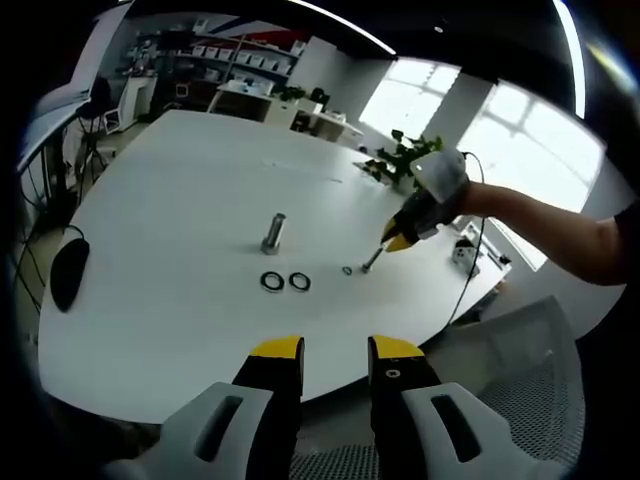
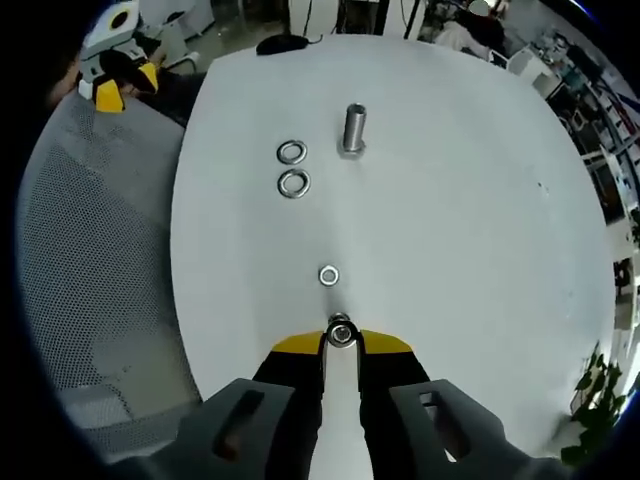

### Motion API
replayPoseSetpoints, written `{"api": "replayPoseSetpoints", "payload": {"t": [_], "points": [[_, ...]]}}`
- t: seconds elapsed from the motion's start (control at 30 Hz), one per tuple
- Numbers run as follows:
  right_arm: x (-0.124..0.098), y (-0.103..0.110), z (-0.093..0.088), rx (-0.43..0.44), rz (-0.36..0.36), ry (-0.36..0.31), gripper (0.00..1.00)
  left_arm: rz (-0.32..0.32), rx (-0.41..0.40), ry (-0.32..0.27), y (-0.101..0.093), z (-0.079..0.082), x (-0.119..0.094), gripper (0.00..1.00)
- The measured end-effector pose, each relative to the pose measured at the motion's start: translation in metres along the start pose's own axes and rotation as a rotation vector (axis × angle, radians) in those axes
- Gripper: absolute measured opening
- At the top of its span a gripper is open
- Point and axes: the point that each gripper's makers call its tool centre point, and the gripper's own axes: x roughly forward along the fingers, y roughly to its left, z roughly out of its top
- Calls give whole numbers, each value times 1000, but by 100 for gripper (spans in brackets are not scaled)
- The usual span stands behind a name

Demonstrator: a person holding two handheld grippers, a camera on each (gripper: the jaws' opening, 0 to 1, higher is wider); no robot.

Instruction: Place the washer onto the threaded stud by aligning its center hole with the stud, sliding it down to the base, and recovering from edge contact or off-axis alignment until the washer reaches the visible bottom stop.

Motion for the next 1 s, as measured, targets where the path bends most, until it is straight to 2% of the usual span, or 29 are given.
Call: {"api": "replayPoseSetpoints", "payload": {"t": [0.47,1.0], "points": [[8,1,-5,-15,11,31,13,2,0,7,1,-1,0,23],[29,4,-15,-27,32,70,13,7,-5,9,2,-2,0,23]]}}
